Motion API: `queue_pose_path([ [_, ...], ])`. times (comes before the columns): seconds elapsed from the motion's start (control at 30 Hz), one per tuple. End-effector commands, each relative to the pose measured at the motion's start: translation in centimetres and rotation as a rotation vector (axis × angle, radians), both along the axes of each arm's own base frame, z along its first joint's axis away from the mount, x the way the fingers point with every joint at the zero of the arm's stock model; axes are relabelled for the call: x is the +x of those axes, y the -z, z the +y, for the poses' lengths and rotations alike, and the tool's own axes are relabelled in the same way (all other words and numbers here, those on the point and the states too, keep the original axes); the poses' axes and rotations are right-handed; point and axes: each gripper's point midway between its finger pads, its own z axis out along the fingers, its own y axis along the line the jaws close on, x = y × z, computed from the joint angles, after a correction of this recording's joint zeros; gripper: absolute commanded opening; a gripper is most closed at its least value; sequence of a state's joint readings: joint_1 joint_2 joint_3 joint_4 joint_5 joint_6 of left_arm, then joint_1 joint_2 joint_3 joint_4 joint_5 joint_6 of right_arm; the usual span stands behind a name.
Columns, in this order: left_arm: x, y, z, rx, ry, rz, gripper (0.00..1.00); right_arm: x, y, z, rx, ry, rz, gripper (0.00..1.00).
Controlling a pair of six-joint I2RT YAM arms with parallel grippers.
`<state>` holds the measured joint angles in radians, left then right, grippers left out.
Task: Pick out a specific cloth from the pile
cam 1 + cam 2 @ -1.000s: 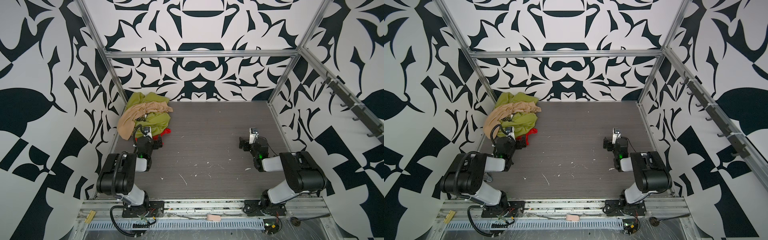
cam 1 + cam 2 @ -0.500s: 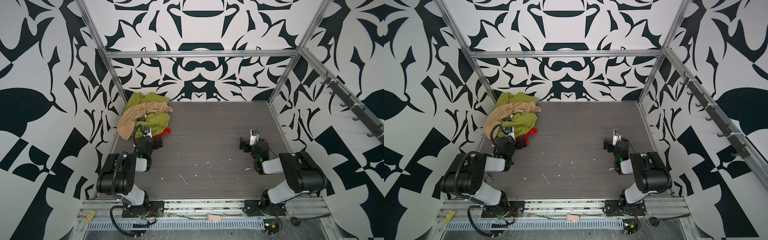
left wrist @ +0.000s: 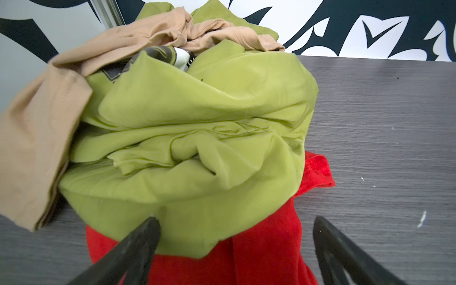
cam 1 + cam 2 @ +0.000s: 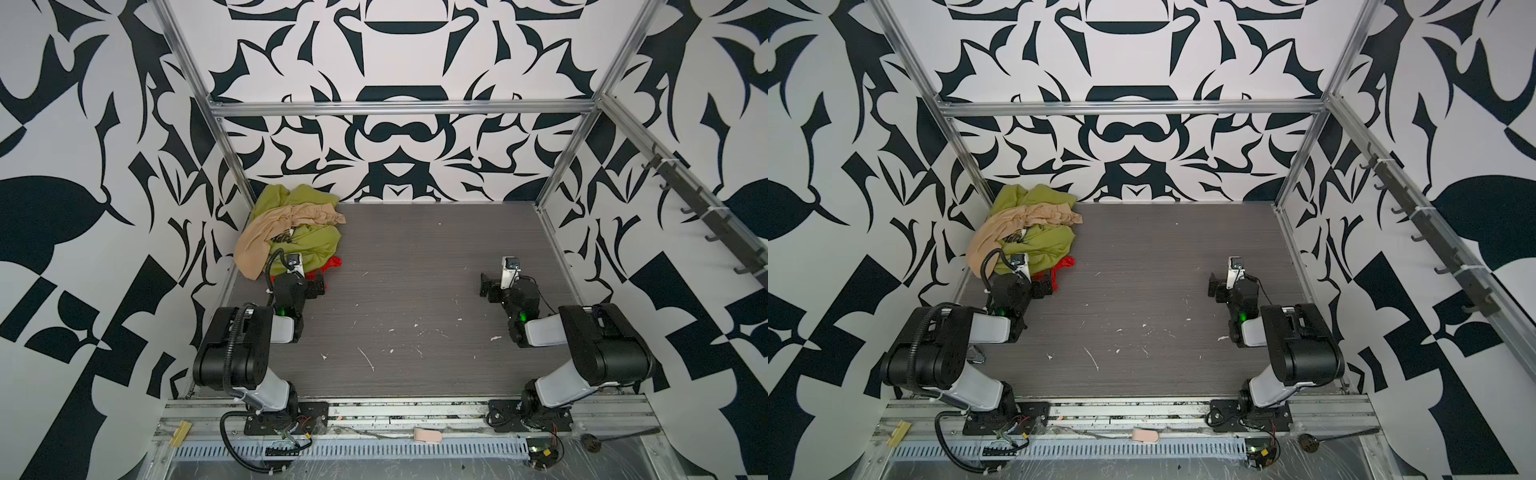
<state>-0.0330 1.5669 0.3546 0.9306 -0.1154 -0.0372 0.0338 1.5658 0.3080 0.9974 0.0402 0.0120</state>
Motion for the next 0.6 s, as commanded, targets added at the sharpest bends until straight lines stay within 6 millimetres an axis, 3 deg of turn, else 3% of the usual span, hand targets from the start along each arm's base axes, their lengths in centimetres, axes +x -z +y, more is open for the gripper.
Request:
queue_pose_path([
  [0.0,0.2,-0.7,0.0,-0.011,-0.003,-0.025,0.99,0.6,-0.2,-0.2,0.014,0.01,0.024,0.99],
  [0.27,0.2,-0.6,0.1,-0.01,-0.005,-0.023,0.99,0.3,-0.4,-0.9,0.018,0.054,0.004,0.99],
  [0.4,0.2,-0.6,0.1,-0.008,-0.004,-0.023,0.99,0.7,-0.1,0.3,0.015,-0.015,0.032,0.99],
  [0.57,0.2,-0.6,0.1,-0.009,-0.004,-0.024,0.99,0.6,-0.2,0.3,0.015,-0.014,0.029,0.99],
])
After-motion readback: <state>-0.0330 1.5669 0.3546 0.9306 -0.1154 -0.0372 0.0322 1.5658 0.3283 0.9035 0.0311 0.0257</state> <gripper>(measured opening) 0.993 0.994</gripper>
